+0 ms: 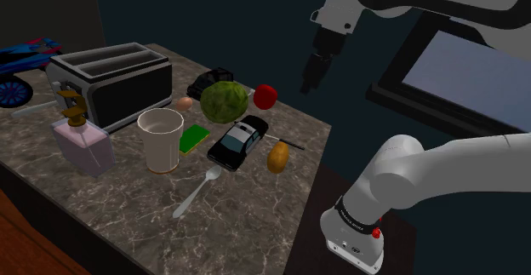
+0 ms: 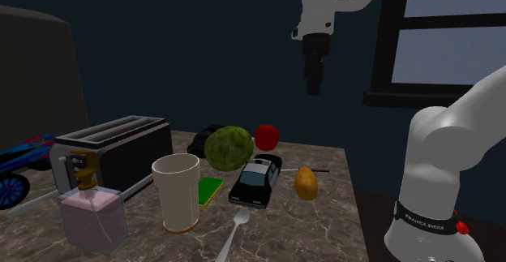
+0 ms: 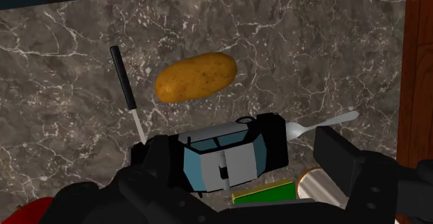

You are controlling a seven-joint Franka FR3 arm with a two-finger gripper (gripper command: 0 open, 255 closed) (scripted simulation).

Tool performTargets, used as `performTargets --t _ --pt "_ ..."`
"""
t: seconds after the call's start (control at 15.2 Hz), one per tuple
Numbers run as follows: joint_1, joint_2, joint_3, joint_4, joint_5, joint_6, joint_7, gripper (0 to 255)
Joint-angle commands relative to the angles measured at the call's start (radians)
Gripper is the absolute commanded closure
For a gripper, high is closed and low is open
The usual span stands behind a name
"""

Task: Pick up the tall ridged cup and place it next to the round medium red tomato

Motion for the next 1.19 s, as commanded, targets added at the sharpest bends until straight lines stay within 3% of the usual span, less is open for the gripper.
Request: performTargets --t 0.0,0.53,1.12 --pt "0.0 0.0 0.0 0.0 0.0 0.0 0.0 0" --pt "0.063 0.242 0.081 0.059 0.048 0.212 0.012 0" --pt "0.116 0.543 0.166 0.216 0.053 0.389 0.034 0"
